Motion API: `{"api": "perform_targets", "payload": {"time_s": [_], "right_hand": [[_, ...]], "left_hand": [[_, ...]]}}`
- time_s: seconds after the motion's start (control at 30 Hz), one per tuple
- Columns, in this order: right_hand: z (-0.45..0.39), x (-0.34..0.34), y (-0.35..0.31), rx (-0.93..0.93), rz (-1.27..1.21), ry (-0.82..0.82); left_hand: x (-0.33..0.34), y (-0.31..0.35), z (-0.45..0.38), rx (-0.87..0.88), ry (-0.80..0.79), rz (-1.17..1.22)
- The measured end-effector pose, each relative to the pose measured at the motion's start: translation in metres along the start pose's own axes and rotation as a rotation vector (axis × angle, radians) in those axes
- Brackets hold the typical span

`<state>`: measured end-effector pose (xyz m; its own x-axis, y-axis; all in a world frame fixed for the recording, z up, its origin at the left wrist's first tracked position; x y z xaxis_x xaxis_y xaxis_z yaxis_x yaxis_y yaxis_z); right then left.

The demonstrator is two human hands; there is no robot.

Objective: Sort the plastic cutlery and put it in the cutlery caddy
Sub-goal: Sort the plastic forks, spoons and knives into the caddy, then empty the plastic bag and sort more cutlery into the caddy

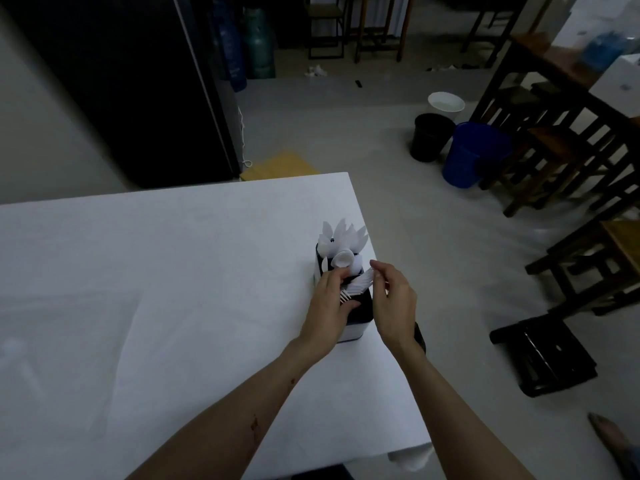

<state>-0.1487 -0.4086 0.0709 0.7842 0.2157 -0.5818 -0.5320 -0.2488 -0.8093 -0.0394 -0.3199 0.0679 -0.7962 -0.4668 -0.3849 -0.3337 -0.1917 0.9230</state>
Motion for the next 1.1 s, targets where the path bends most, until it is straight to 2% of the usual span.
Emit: {"api": "perform_targets", "payload": {"time_s": [0.2, 0.33, 0.4, 0.5, 0.57, 0.7, 0.8, 0.9, 1.0, 1.1], "right_hand": [[0.011, 0.005, -0.032, -0.177, 0.055, 0.044], [0.026, 0.025, -0.071, -0.321, 0.024, 0.076], [0.04, 0.048, -0.096, -0.43, 0.017, 0.041], [0.07, 0.099, -0.13, -0.574, 0.013, -0.098], [0.095, 0.14, -0.144, -0.606, 0.034, -0.231], [0.152, 0.228, -0.153, -0.606, 0.145, -0.553], [0.19, 0.285, -0.154, -0.56, 0.209, -0.794], [0.222, 0.329, -0.146, -0.388, 0.253, -1.019], [0.242, 0.359, -0.136, -0.11, 0.233, -1.122], [0.255, 0.381, -0.128, 0.111, 0.201, -1.109]], "left_hand": [[-0.028, -0.018, 0.02, -0.033, 0.011, 0.04], [-0.075, -0.045, 0.045, -0.025, 0.117, 0.03], [-0.109, -0.066, 0.063, -0.08, 0.212, -0.005], [-0.172, -0.102, 0.096, -0.144, 0.414, -0.086], [-0.214, -0.132, 0.121, -0.228, 0.486, -0.177], [-0.284, -0.211, 0.169, -0.532, 0.43, -0.319], [-0.318, -0.256, 0.196, -0.723, 0.25, -0.491], [-0.33, -0.287, 0.216, -0.825, 0.011, -0.594], [-0.327, -0.303, 0.227, -0.735, -0.134, -0.642], [-0.334, -0.303, 0.231, -0.647, -0.117, -0.726]]}}
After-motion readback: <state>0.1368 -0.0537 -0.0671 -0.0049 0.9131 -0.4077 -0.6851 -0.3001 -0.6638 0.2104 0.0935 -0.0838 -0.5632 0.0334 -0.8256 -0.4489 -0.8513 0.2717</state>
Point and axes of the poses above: each hand's wrist, its own z-axis away from the middle knuckle, its own x-axis out of the palm, y = z × x, the point moved 9 cm from there along -z, towards the middle knuckle, and after that the axes turned 4 degrees about z, right-handed, at the moved point
